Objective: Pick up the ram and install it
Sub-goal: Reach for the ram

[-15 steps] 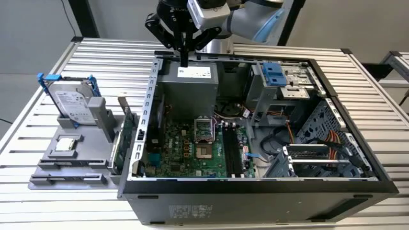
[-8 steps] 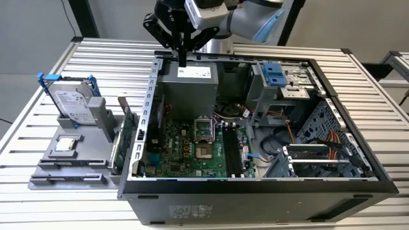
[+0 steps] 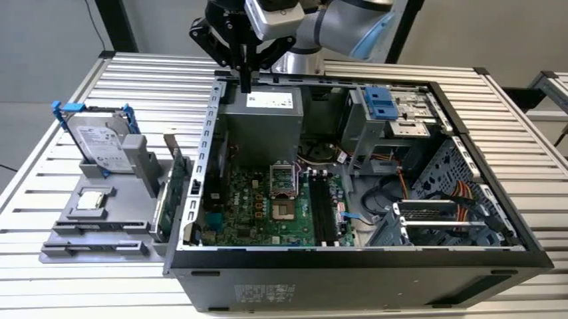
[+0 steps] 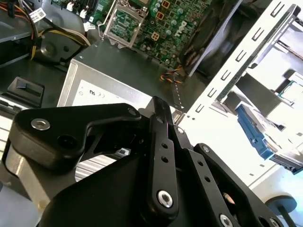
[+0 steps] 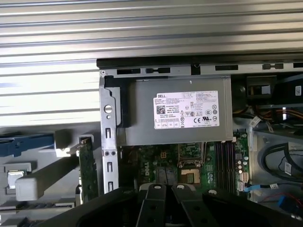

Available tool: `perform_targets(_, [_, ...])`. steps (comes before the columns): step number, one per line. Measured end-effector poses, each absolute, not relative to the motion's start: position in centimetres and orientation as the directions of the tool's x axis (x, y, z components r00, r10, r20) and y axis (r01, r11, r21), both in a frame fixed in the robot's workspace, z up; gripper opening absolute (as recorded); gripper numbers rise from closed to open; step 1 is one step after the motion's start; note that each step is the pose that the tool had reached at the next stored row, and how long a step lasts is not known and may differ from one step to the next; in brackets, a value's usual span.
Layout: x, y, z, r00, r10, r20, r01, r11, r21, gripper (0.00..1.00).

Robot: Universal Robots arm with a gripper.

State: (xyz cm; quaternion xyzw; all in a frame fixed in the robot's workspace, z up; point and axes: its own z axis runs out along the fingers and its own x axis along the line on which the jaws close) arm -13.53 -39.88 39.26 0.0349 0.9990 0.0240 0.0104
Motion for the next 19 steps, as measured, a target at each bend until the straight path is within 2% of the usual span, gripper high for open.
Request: perform_targets(19, [-17.1, -39.9, 39.3, -0.997, 0.068, -0.019, 0.067, 0.996, 0.05, 0.0])
